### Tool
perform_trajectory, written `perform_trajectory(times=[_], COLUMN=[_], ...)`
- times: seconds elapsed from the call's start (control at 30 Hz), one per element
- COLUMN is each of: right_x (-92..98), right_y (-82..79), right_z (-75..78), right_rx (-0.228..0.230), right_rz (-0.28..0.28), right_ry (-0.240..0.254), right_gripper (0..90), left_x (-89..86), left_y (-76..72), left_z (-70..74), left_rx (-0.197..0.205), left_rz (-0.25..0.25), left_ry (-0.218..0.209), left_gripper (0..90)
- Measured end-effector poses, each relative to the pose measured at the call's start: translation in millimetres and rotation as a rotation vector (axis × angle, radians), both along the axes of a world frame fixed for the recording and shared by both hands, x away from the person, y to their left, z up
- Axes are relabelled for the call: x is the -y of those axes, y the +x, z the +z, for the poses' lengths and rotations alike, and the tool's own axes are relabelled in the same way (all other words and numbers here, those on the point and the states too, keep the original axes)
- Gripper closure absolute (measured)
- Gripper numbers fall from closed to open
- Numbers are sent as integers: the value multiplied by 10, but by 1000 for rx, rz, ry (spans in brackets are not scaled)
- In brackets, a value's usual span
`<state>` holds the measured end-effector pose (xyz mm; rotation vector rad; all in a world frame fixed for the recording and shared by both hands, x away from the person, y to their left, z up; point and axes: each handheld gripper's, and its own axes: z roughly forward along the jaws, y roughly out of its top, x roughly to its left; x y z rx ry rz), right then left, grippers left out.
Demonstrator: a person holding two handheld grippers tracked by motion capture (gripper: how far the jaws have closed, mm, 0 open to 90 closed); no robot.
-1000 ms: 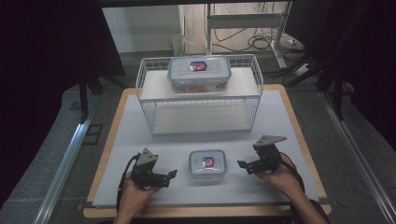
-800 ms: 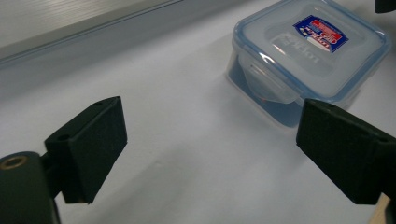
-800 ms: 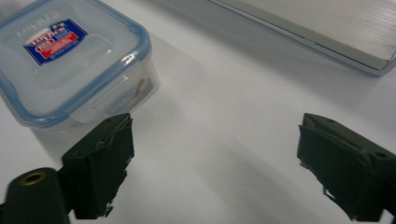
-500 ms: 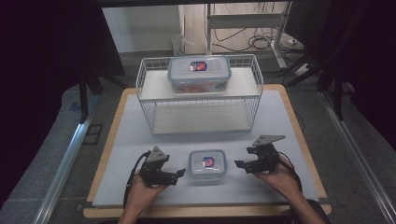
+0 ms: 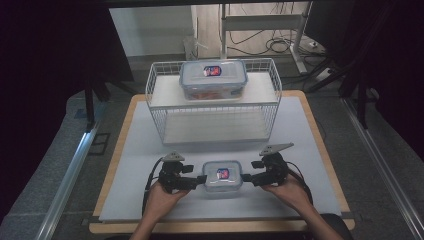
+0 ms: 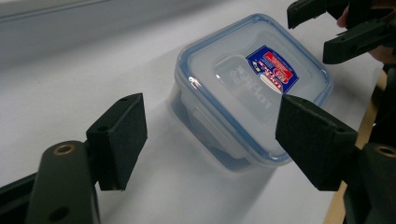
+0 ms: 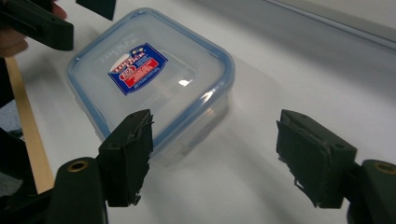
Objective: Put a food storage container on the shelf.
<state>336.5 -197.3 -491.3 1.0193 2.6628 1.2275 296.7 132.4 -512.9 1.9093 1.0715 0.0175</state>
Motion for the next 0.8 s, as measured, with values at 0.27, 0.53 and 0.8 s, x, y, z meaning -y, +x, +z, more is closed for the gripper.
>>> perform_trajectory(times=[0.27,0.53,0.8], right_x=[-36,-142,-167], right_y=[50,124,144], right_z=[-48,-149,-183], right_rx=[-81,-190,-271], right_rz=[0,28,28], right_ry=[60,107,132], right_gripper=[316,304,329], left_x=[76,108,115], left_y=[108,147,121], left_z=[-115,-200,-171], left_rx=[-57,-131,-133], left_rz=[-45,-92,-99], left_ry=[-34,-105,-104], left_gripper=[223,216,282])
